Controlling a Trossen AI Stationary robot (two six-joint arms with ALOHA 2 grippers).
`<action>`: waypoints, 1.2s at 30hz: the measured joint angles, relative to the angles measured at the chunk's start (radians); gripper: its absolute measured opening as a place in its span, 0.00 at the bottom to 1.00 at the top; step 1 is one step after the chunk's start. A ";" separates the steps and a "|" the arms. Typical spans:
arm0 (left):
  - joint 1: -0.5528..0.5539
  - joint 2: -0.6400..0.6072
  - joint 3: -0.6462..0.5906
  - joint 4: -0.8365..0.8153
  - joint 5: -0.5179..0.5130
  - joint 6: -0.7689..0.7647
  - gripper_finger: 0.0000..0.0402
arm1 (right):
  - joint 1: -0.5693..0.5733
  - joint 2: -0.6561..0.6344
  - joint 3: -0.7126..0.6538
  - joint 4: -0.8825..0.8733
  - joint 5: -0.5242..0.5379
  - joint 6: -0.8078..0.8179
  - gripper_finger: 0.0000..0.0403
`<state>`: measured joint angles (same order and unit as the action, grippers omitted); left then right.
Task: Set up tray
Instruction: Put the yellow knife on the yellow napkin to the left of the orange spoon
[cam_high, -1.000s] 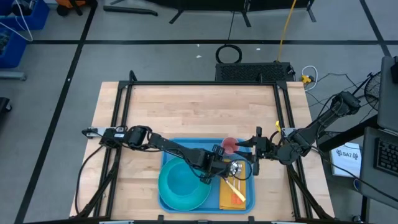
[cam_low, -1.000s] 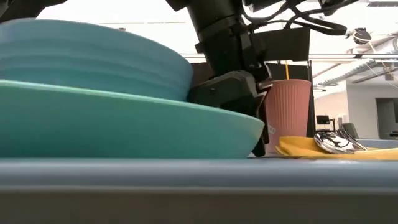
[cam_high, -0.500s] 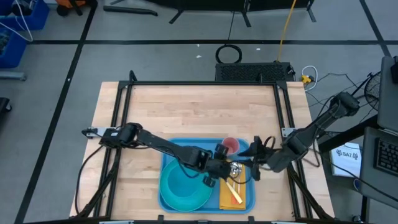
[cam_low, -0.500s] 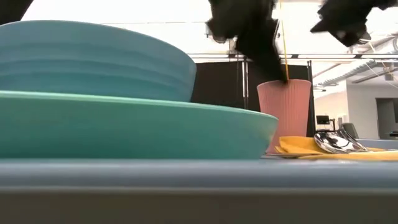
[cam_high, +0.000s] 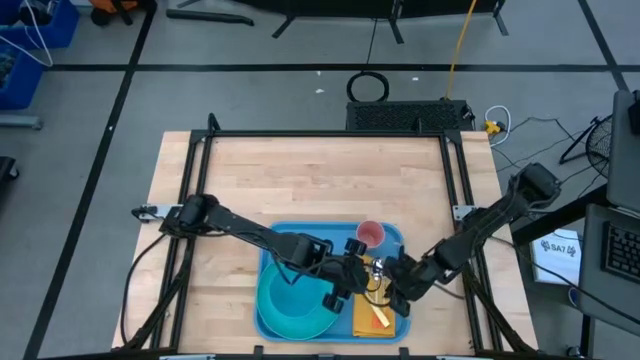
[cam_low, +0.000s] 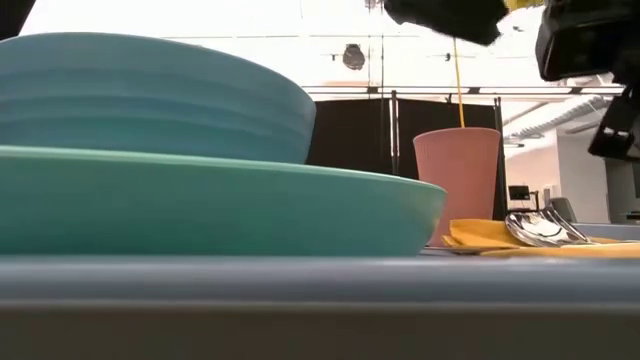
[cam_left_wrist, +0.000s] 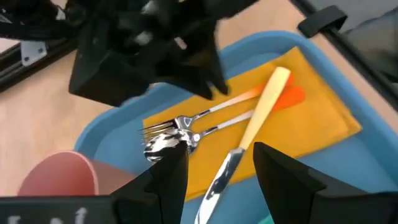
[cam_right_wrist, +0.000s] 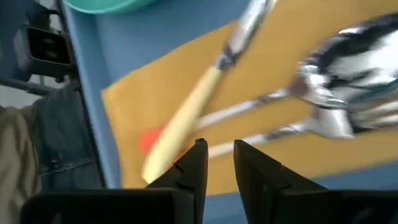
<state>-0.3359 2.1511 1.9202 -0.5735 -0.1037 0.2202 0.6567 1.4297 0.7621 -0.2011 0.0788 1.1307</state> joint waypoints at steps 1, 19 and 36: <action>0.000 -0.007 -0.024 0.025 0.000 -0.002 0.46 | 0.000 0.018 0.015 0.009 -0.003 -0.003 0.17; -0.033 -0.559 -0.691 0.598 -0.153 -0.046 0.46 | -0.079 0.388 0.469 -0.405 -0.135 -0.159 0.17; -0.040 -0.615 -0.819 0.699 -0.239 -0.017 0.46 | -0.109 0.423 0.505 -0.374 -0.172 -0.163 0.09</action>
<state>-0.3756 1.5360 1.1011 0.1253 -0.3428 0.2027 0.5480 1.8526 1.2671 -0.5753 -0.0937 0.9676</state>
